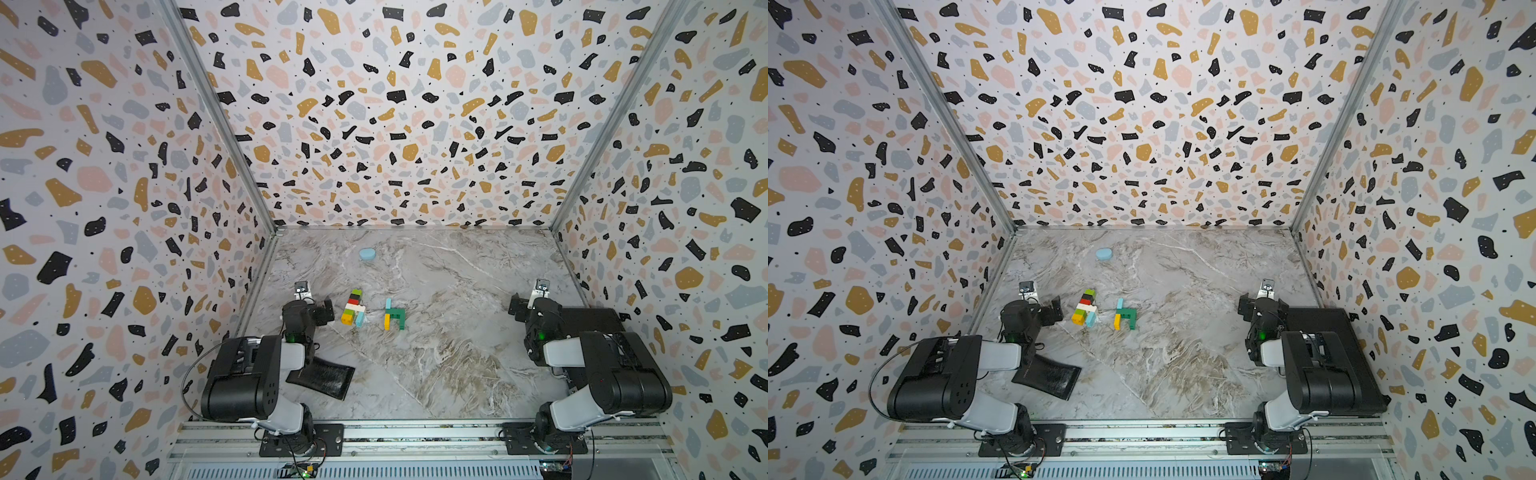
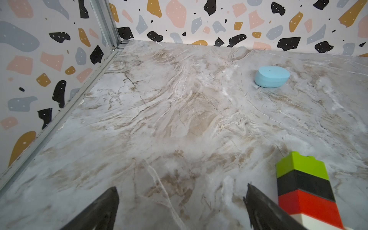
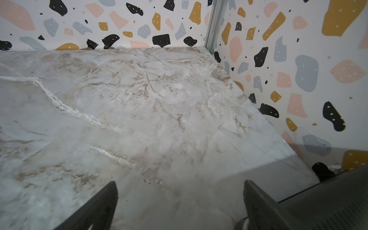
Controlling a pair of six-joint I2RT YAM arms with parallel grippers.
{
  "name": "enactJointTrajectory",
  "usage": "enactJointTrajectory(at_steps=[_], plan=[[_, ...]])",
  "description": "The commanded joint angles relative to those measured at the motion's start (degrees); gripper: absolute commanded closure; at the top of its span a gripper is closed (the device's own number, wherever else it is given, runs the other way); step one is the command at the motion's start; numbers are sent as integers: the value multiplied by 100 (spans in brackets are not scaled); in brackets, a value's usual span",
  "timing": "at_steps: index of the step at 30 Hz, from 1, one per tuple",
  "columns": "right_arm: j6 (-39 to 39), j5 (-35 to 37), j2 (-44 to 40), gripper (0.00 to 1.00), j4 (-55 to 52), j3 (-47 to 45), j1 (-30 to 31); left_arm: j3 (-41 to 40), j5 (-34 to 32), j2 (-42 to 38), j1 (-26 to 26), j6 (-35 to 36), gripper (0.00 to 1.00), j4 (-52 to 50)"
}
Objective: Assemble the letter h with lego
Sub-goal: Reset both arms
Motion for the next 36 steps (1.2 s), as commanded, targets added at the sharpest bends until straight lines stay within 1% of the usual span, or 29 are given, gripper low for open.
enactJointTrajectory(at_steps=[1, 2, 3, 4, 5, 7, 9, 11, 12, 14, 15, 16, 18, 19, 22, 24, 36], plan=[[-38, -9, -49, 0, -17, 15, 9, -764, 335, -156, -10, 248, 1, 1420], [-38, -7, -49, 0, -13, 15, 8, -1031, -101, -93, -10, 62, 1, 1943], [-38, -9, -49, 0, -13, 15, 10, -1154, -677, 87, -10, -186, 1, 2406], [-39, -14, -49, 0, -13, 15, 9, -1210, -763, 304, -10, -213, 1, 2783], [-38, -11, -49, 0, -21, 15, 8, -1205, -735, 456, -9, -174, 1, 2947], [-41, -15, -49, 0, -17, 20, 9, -1136, -619, 301, -10, -160, 1, 2624], [-43, -4, -49, 0, -13, 17, 8, -763, -547, 184, -10, -135, 1, 1857], [-38, -6, -49, 0, -12, 15, 13, -10, -190, -66, -10, -31, 1, 79], [-39, -3, -49, 0, -12, 15, 9, 226, -109, -156, -10, 42, 1, -520], [-38, -7, -54, 0, -20, 15, 11, -121, -56, -87, -10, 32, 1, 316], [-38, -17, -49, 0, -13, 15, 15, -179, -47, 6, -10, 42, 1, 562], [-38, -7, -49, 0, -19, 15, 10, -132, 5, 33, -10, 60, 1, 496], [-38, -3, -49, 0, -12, 15, 9, 96, 110, -55, -10, 131, 1, -77], [-38, -4, -49, 0, -15, 15, 10, 106, 117, -69, -10, 138, 1, -115], [-39, -3, -49, 0, -13, 15, 14, 163, 187, 92, 25, 91, 1, 0], [-38, -8, -49, 0, -14, 15, 13, 192, 202, 62, 25, 97, 1, -132], [-38, -6, -49, 0, -17, 15, 13, 155, 197, 55, 25, 94, 1, -57]])
